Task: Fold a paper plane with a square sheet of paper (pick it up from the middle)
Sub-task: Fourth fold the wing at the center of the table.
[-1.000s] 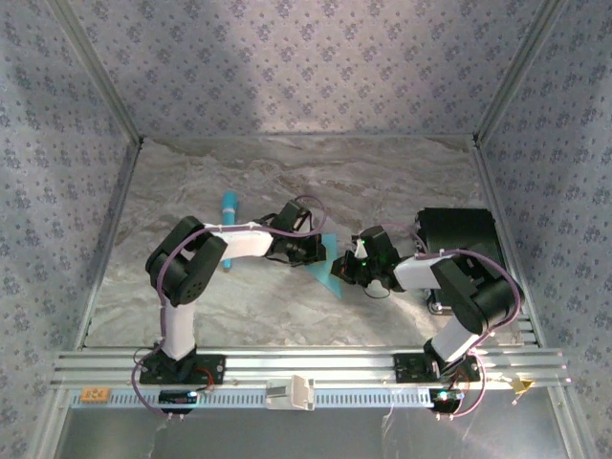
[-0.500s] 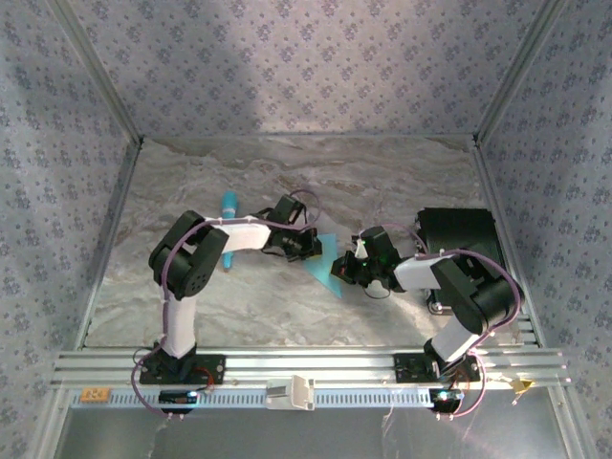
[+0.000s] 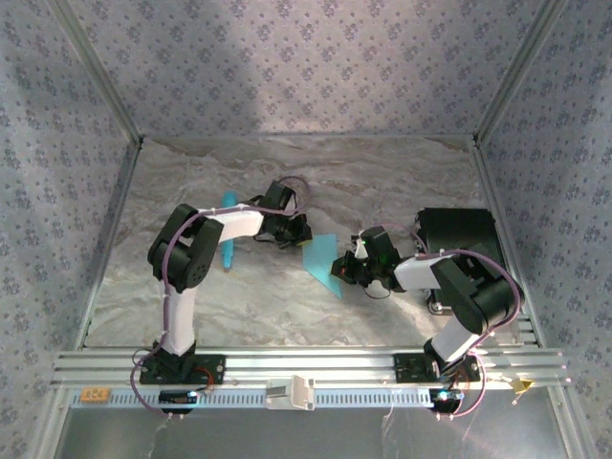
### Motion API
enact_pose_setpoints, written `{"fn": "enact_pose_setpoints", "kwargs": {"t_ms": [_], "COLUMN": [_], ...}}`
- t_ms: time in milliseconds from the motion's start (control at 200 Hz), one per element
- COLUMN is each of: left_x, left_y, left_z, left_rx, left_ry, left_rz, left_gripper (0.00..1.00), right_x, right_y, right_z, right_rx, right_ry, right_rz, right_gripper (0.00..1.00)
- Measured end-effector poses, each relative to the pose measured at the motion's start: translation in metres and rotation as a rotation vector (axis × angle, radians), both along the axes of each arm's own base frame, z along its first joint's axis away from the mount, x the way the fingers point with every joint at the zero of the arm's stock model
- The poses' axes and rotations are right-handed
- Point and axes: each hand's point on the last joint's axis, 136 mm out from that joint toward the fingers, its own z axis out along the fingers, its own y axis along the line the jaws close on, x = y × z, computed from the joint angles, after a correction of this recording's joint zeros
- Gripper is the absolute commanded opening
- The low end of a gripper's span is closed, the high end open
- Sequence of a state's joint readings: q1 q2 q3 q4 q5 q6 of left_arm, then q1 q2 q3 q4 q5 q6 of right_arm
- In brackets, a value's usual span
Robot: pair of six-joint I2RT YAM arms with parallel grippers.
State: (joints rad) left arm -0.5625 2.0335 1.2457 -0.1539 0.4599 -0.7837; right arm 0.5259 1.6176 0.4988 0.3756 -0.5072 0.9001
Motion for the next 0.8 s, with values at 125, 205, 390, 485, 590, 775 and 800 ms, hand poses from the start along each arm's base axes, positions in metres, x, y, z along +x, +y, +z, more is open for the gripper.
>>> {"fn": "enact_pose_setpoints", "kwargs": {"t_ms": [125, 205, 390, 485, 590, 775, 800], "left_x": [0.013, 0.02, 0.024, 0.02, 0.009, -0.01, -0.013], "left_y": [0.009, 0.014, 0.018, 0.02, 0.02, -0.008, -0.011], "left_z": [0.001, 0.001, 0.002, 0.006, 0.017, 0.031, 0.03], "left_rx": [0.022, 0.035, 0.049, 0.047, 0.037, -0.035, -0.043], "left_ry": [-0.018, -0.027, -0.033, -0.042, -0.06, -0.1, -0.098], "left_rz": [0.035, 0.051, 0.067, 0.067, 0.056, -0.026, -0.039], "left_gripper": [0.03, 0.02, 0.03, 0.04, 0.04, 0.04, 0.04], "right_x": [0.0, 0.0, -0.001, -0.001, -0.001, -0.001, -0.002], "right_y": [0.0, 0.0, 0.001, 0.002, 0.001, 0.001, 0.001], "right_z": [0.0, 0.0, 0.001, 0.001, 0.001, 0.0, 0.0], "right_rx": [0.001, 0.003, 0.004, 0.0, -0.002, -0.005, -0.004], "right_ry": [-0.002, -0.003, -0.009, -0.012, -0.008, -0.005, -0.004], "right_rz": [0.006, 0.011, 0.036, 0.048, 0.055, 0.061, 0.061], "right_gripper": [0.0, 0.0, 0.0, 0.0, 0.0, 0.0, 0.0]}}
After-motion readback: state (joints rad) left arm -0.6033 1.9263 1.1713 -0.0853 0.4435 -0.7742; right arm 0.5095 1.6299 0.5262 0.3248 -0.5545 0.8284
